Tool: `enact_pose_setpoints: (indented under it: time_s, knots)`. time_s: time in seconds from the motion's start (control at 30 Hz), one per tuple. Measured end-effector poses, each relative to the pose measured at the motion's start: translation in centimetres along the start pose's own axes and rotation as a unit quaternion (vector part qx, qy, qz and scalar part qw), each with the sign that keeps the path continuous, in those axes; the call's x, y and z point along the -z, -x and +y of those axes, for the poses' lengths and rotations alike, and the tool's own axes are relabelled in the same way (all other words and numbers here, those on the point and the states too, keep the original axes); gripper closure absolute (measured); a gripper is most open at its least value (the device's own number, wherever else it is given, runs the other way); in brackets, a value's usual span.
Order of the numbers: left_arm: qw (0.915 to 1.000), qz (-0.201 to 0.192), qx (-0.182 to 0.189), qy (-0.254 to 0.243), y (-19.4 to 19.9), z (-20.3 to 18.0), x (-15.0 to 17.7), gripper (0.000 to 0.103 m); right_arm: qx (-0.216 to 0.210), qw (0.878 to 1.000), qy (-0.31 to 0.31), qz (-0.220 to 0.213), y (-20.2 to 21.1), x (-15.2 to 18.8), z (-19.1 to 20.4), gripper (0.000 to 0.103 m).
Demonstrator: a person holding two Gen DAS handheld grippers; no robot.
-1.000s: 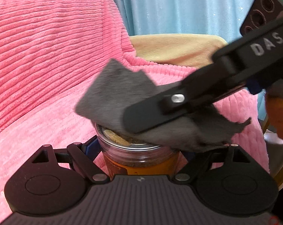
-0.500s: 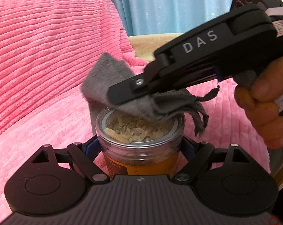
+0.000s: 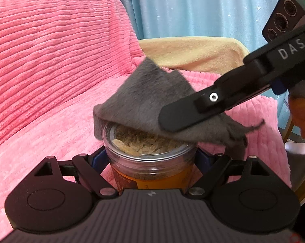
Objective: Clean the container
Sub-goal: 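Rub the cloth over the jar's lid with the right gripper, then keep wiping the lid and rim with the right gripper's cloth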
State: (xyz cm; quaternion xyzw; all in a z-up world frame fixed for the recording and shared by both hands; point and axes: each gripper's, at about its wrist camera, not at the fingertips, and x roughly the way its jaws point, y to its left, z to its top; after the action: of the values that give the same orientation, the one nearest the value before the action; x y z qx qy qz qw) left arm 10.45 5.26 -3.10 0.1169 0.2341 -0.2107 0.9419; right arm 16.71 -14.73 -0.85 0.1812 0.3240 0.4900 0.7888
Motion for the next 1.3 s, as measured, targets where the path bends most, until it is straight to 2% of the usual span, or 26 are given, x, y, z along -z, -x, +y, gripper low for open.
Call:
enact_pose_setpoints:
  time_s: [0.17, 0.37, 0.63, 0.77, 0.9, 0.97, 1.07, 1.13, 1.3]
  knots:
    - [1.0000, 0.000, -0.001, -0.002, -0.1, 0.1, 0.0, 0.018, -0.003, 1.000, 0.011, 0.002, -1.7, 0.0, 1.3, 0.102]
    - [1.0000, -0.001, -0.002, -0.005, -0.2, 0.2, 0.1, 0.018, 0.041, 0.998, 0.041, -0.023, -3.3, -0.7, 2.5, 0.102]
    - [0.9999, -0.002, -0.002, -0.011, 0.2, 0.1, 0.5, 0.018, 0.094, 0.993, 0.030, -0.070, -2.9, -1.6, 0.9, 0.102]
    - [1.0000, -0.003, 0.000, -0.009, 0.4, 0.2, 0.7, 0.018, 0.106, 0.991, 0.023, -0.074, -1.8, -1.5, 0.0, 0.102]
    - [1.0000, -0.003, 0.000, -0.010, 0.5, 0.2, 0.8, 0.018, 0.103, 0.992, 0.025, -0.065, -0.5, -1.1, -0.3, 0.102]
    - [0.9999, -0.001, -0.014, -0.002, 0.7, -2.0, 0.5, 0.018, 0.094, 0.994, 0.025, -0.057, 0.2, -0.8, -0.3, 0.102]
    - [0.9999, -0.001, -0.015, -0.003, 0.8, -1.9, 0.5, 0.018, 0.073, 0.996, 0.024, -0.044, 0.9, -0.4, -0.4, 0.102]
    - [1.0000, -0.001, -0.002, -0.008, 1.1, -0.5, 0.5, 0.018, 0.058, 0.997, 0.023, -0.036, 0.8, -0.2, -0.2, 0.102]
    - [1.0000, -0.001, -0.001, -0.003, 0.7, 0.3, 0.3, 0.018, 0.026, 0.999, 0.027, -0.017, -0.1, 0.2, 0.8, 0.102]
